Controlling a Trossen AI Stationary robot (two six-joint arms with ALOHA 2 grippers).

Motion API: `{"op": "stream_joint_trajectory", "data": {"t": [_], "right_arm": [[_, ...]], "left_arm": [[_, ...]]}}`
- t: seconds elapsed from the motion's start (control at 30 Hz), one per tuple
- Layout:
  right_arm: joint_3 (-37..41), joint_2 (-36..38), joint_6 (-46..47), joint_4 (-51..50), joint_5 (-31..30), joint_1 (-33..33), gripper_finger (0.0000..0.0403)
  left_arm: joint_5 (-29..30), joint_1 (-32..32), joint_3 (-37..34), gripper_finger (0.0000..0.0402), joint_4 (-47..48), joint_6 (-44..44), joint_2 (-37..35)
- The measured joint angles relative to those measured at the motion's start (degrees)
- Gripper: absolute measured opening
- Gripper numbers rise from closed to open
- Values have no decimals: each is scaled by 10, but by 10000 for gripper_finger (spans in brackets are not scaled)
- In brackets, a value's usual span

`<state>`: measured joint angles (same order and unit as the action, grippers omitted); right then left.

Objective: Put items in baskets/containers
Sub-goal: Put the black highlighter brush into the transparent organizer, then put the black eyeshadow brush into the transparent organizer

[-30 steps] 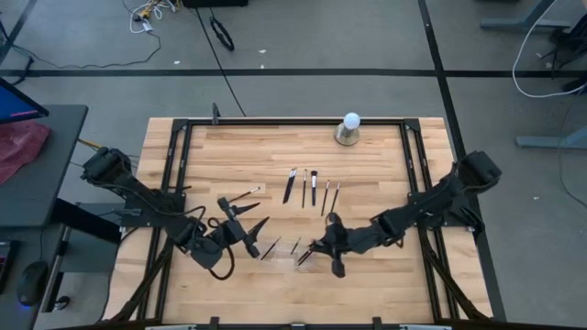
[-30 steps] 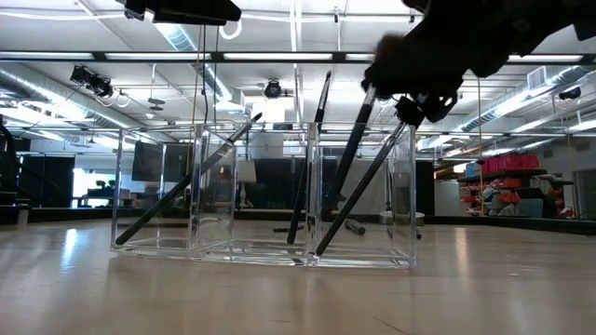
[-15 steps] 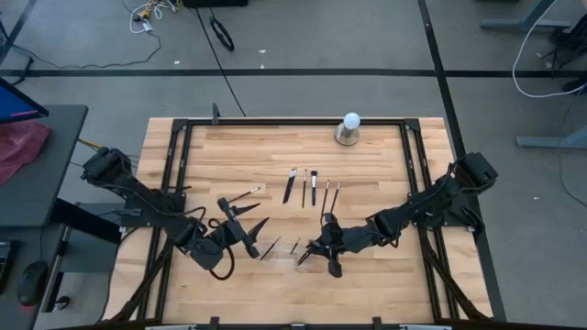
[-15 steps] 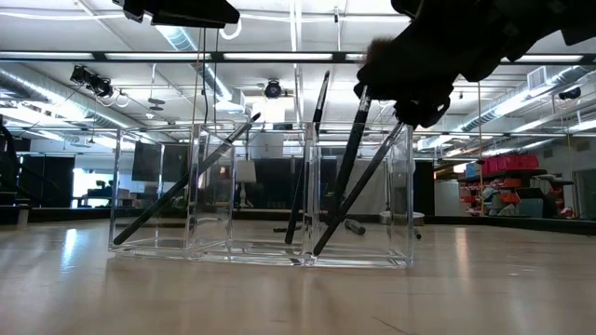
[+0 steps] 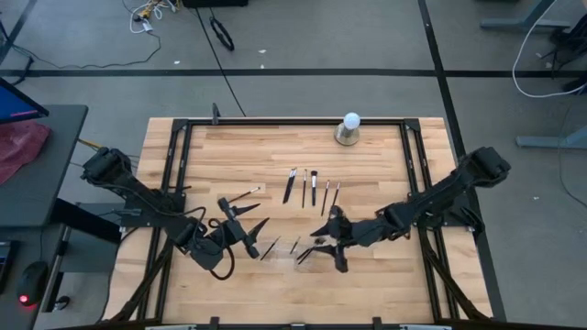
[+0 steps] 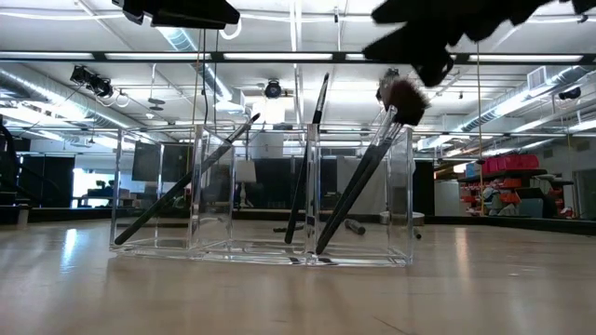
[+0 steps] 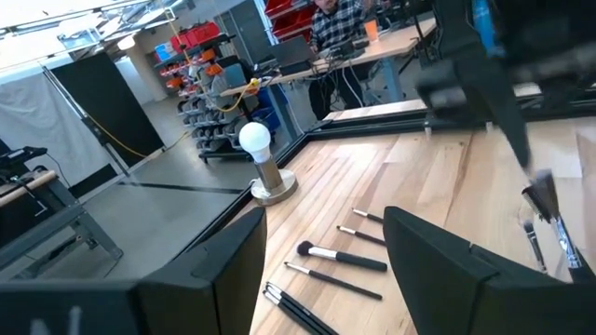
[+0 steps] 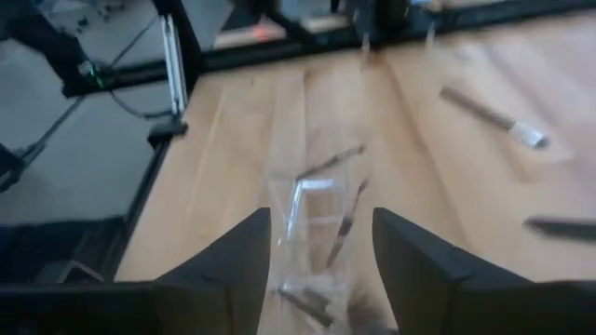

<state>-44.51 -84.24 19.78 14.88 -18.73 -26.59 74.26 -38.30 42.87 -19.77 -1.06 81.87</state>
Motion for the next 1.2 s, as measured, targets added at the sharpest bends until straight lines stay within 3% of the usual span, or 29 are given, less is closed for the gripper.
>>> {"op": "stream_joint_trajectory", "data": {"t": [0.2, 0.37, 0.57, 0.73, 0.93, 1.2], "right_arm": [[0, 105, -7, -113, -57, 0, 181], [0, 149, 37, -233, -113, -1, 166], [35, 148, 101, -269, -128, -1, 155], [106, 148, 142, -221, -128, -1, 153], [186, 147, 138, -79, -128, -1, 153], [214, 147, 97, 12, -121, -1, 153]], "left_arm": [[0, 0, 0, 222, 15, -22, 0], [-19, 17, 0, 221, 133, -156, 0], [-127, 99, 0, 203, 372, -398, 0], [-223, 186, -12, 195, 480, -470, 0], [-335, 262, -101, 195, 412, -445, -2], [-378, 272, -243, 195, 137, -356, -2]]}}
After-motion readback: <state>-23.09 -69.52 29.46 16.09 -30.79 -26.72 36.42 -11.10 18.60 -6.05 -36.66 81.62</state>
